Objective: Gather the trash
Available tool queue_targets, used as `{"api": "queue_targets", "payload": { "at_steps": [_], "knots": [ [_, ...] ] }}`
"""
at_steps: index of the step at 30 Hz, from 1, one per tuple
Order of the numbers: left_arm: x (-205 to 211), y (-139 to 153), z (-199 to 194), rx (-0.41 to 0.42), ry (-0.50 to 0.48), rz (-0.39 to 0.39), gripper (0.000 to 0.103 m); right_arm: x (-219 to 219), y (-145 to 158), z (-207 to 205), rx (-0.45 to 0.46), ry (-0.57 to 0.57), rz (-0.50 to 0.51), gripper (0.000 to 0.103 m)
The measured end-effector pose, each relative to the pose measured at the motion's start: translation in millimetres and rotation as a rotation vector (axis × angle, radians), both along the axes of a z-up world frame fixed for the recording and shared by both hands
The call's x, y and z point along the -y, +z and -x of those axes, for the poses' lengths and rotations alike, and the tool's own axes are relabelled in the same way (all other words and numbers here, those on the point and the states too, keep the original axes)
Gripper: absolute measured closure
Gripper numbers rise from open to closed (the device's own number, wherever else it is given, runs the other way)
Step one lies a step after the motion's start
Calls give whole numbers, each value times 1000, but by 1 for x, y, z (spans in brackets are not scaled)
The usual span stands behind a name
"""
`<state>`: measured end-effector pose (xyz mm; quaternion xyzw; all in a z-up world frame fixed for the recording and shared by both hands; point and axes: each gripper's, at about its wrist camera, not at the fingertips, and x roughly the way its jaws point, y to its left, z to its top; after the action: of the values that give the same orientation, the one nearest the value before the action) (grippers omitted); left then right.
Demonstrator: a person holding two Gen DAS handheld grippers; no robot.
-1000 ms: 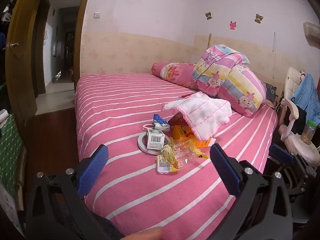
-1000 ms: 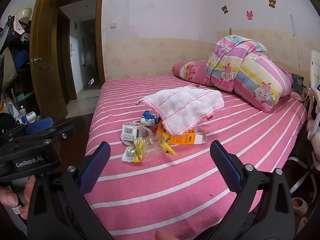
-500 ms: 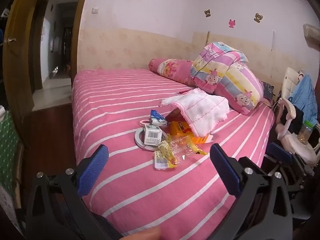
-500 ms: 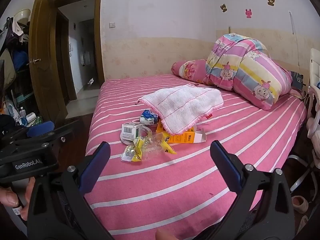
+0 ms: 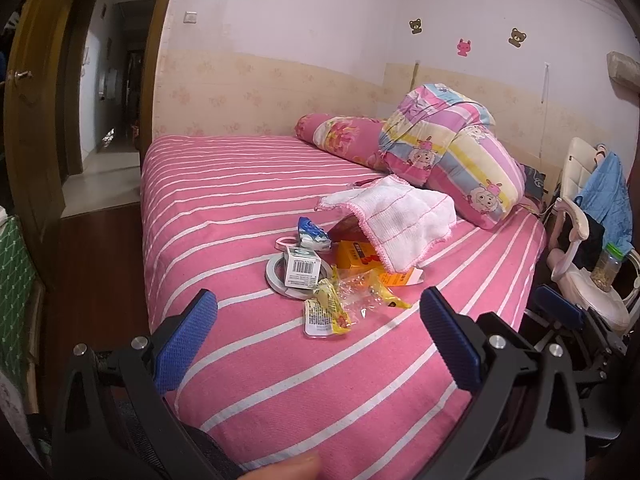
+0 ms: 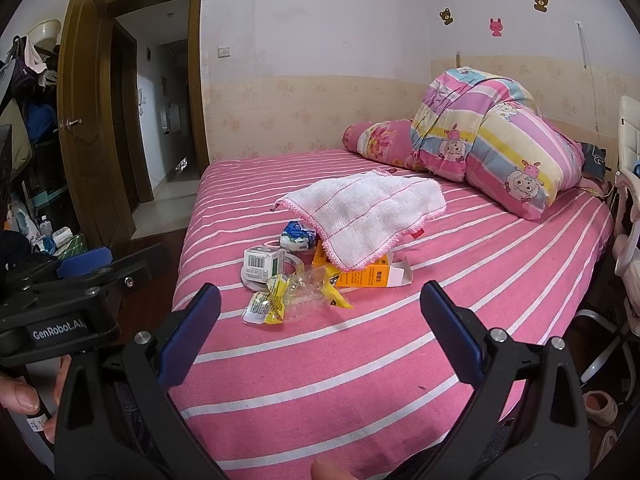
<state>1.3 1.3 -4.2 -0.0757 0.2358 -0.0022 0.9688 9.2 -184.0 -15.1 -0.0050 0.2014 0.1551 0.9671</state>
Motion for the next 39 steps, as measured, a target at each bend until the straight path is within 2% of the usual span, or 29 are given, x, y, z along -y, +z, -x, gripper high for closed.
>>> {"api": "queue_targets", "payload": {
  "at_steps": [39],
  "knots": [
    [-1, -1, -2, -6, -8, 12, 5, 0, 0, 0, 1, 2, -2, 5]
  ]
}}
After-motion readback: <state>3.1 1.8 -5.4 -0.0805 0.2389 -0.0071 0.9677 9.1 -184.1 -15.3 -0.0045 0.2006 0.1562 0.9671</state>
